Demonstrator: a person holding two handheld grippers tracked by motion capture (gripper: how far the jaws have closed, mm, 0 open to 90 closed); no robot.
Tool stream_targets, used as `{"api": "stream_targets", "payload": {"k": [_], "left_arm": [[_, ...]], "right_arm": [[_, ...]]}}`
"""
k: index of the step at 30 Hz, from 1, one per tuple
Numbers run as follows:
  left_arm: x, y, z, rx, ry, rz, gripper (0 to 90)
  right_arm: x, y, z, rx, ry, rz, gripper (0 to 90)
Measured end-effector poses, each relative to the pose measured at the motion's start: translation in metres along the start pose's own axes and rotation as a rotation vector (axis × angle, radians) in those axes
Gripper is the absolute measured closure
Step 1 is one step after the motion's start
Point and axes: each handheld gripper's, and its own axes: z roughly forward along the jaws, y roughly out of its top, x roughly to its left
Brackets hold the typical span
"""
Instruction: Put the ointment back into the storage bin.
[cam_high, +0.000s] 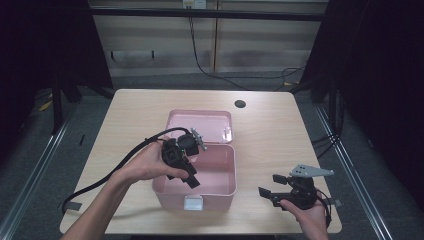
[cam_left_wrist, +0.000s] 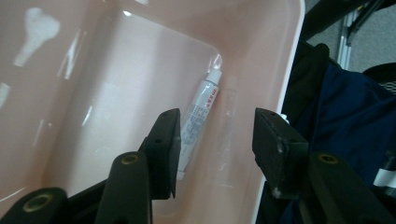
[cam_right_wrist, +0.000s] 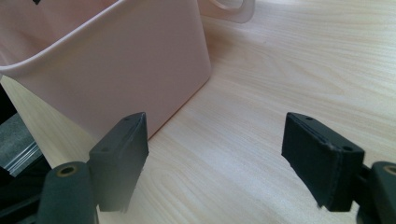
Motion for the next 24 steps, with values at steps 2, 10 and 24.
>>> {"api": "stream_targets", "payload": {"k": [2, 10, 24], "left_arm": [[-0.001, -0.001, -0.001, -0.014, 0.012, -0.001, 52.3], [-0.006, -0.006, -0.010, -0.032, 0.034, 0.006, 51.0], [-0.002, -0.032, -0.037, -0.105, 0.064, -0.016, 49.2]], "right_arm": [[0.000, 0.000, 0.000, 0.000, -0.002, 0.000, 22.5], [0.000, 0.000, 0.000, -0.001, -0.001, 0.000, 22.5], [-0.001, 0.000, 0.000, 0.000, -0.001, 0.000, 22.4]]}}
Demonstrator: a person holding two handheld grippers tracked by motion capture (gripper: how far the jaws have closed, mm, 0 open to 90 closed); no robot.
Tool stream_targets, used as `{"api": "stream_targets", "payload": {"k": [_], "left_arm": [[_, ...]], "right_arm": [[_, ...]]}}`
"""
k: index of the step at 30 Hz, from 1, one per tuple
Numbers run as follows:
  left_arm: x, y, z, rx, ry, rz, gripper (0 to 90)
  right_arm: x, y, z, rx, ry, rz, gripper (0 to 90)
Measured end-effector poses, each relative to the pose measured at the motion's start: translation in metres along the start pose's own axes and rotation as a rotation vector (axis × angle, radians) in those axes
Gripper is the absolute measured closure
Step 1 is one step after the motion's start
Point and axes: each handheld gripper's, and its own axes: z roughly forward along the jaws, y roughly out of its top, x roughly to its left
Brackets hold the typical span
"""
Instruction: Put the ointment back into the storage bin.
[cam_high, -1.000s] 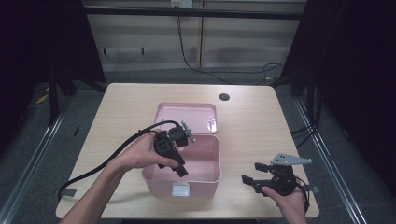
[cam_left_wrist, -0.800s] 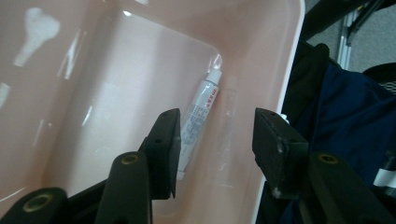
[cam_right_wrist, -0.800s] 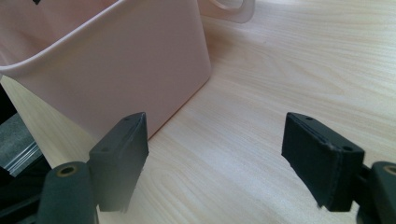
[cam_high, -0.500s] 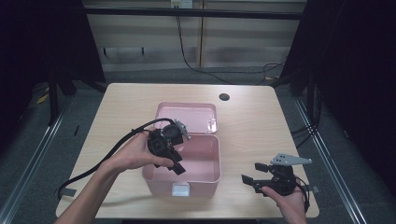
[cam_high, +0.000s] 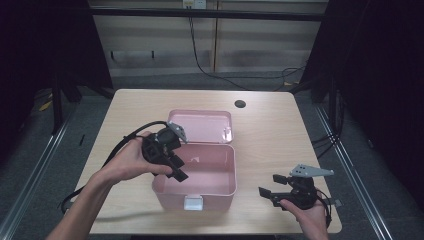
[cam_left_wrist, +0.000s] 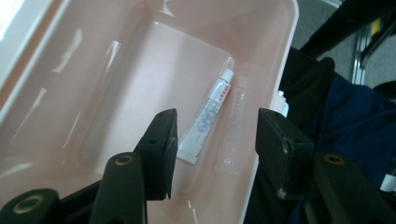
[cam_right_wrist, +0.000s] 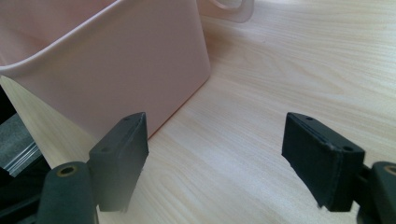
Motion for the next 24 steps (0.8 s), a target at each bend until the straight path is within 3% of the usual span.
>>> {"api": "stream_targets", "payload": {"k": [5, 8, 11, 12, 13, 15, 20, 21, 24], "left_arm": [[0.000, -0.010, -0.009, -0.025, 0.018, 0.002, 49.4], [-0.002, -0.019, -0.015, -0.073, 0.023, -0.015, 49.3], [0.000, -0.024, -0.019, -0.066, 0.035, 0.000, 49.2], [0.000, -0.026, -0.019, -0.081, 0.038, -0.024, 49.2], [0.002, -0.028, -0.022, -0.067, 0.037, -0.005, 48.9], [0.002, -0.033, -0.023, -0.097, 0.042, -0.038, 48.8], [0.007, -0.050, -0.030, -0.125, 0.058, -0.063, 48.0], [0.007, -0.054, -0.030, -0.148, 0.069, -0.089, 47.8], [0.009, -0.061, -0.031, -0.151, 0.068, -0.091, 47.4]], "right_arm": [[0.001, 0.000, 0.000, 0.002, 0.000, 0.000, 22.4], [0.000, 0.000, 0.000, 0.001, -0.001, -0.001, 22.4], [0.000, 0.000, 0.000, 0.000, 0.000, -0.001, 22.4], [0.000, 0.000, 0.000, 0.001, -0.001, -0.001, 22.4], [0.000, 0.000, 0.000, 0.001, 0.000, 0.000, 22.4], [0.000, 0.000, 0.000, 0.000, 0.000, -0.001, 22.4], [0.000, 0.000, 0.000, 0.001, -0.001, 0.000, 22.4], [0.000, 0.000, 0.000, 0.001, 0.000, -0.001, 22.4], [0.000, 0.000, 0.001, 0.002, 0.002, -0.001, 22.4]]}}
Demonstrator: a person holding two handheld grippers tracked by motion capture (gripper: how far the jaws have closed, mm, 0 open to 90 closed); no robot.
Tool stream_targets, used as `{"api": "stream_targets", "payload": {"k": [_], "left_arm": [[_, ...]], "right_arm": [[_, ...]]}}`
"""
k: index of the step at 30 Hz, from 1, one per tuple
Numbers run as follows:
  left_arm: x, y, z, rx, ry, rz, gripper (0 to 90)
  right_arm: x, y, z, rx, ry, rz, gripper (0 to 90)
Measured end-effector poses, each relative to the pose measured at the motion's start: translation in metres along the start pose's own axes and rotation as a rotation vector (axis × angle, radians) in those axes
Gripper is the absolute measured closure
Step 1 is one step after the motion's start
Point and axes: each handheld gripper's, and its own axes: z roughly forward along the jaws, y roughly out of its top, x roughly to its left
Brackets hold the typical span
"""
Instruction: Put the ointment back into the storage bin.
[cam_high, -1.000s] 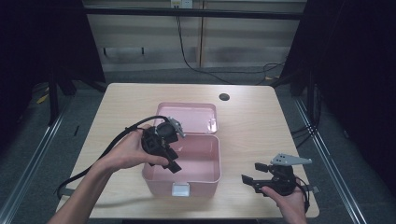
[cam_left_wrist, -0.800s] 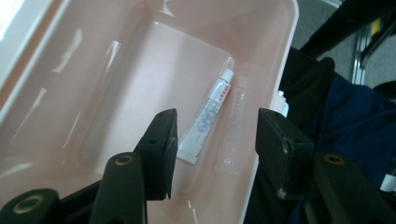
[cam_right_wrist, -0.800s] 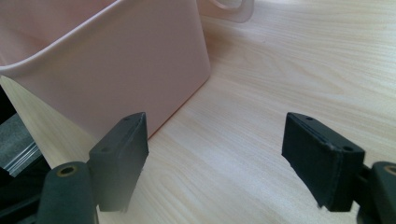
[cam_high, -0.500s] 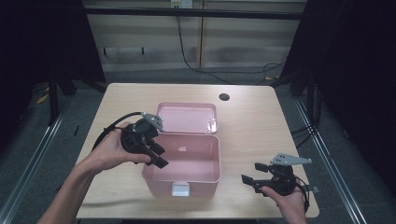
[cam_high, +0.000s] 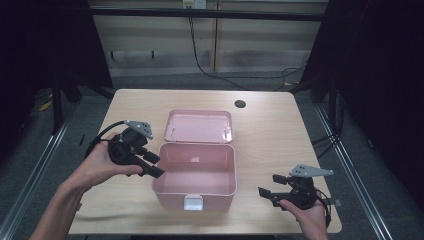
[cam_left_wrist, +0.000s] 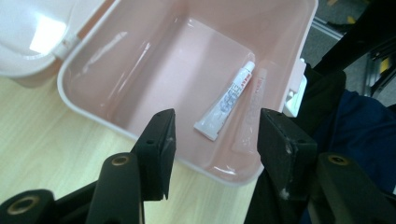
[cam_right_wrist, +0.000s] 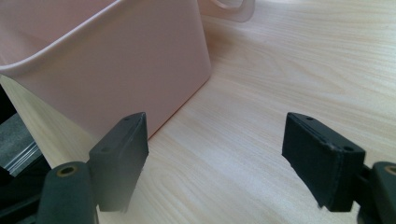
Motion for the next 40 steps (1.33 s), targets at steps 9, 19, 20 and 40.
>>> {"api": "stream_targets", "payload": {"k": [9, 19, 20, 40], "left_arm": [[0.009, -0.024, -0.008, -0.041, 0.018, -0.044, 46.2], [0.018, -0.057, -0.013, -0.064, 0.056, -0.098, 43.2], [0.019, -0.059, -0.013, -0.072, 0.062, -0.099, 42.9], [0.033, -0.116, 0.027, -0.047, 0.111, -0.183, 41.4]], "right_arm": [[0.000, 0.000, 0.000, 0.002, -0.004, 0.005, 22.3], [0.000, 0.000, -0.001, 0.002, -0.006, 0.006, 22.3], [0.000, 0.000, -0.001, 0.001, -0.007, 0.006, 22.3], [-0.001, -0.001, 0.001, -0.012, -0.020, 0.014, 22.7]]}}
